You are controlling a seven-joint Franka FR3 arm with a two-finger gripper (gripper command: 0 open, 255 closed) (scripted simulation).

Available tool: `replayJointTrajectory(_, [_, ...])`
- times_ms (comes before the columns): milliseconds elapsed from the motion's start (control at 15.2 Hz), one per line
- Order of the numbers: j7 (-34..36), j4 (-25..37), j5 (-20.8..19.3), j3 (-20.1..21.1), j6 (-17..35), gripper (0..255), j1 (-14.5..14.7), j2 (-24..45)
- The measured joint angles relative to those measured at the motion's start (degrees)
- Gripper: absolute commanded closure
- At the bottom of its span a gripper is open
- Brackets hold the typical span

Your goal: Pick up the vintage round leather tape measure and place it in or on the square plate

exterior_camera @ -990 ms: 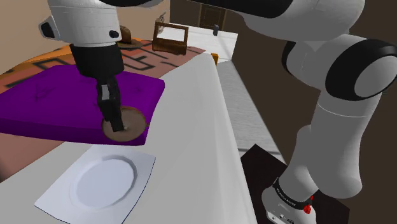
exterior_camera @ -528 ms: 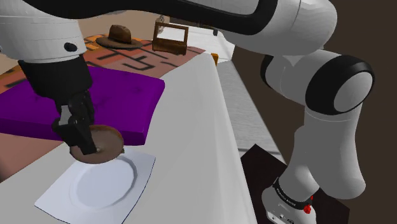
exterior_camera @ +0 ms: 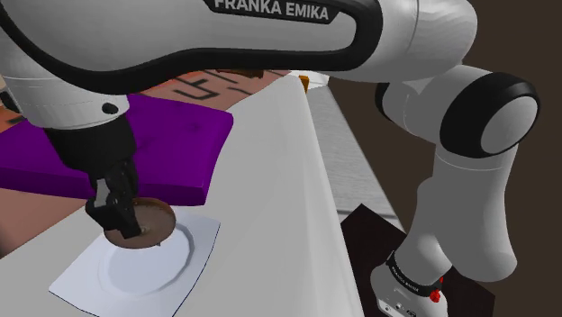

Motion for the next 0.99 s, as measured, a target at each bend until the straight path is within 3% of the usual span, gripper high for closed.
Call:
replayJointTrajectory(330, [-0.45, -4.91, 0.34, -0.03, 5.12, 255, -0.68, -1.37])
replayJointTrajectory(726, [-0.32, -5.13, 0.31, 0.02, 4.8, 255, -0.54, -1.14])
replayJointTrajectory(792, [-0.3, -5.21, 0.31, 0.02, 4.81, 0, -0.54, -1.16])
replayJointTrajectory(990, [-0.26, -5.47, 0.27, -0.03, 4.67, 0, -0.54, -0.95])
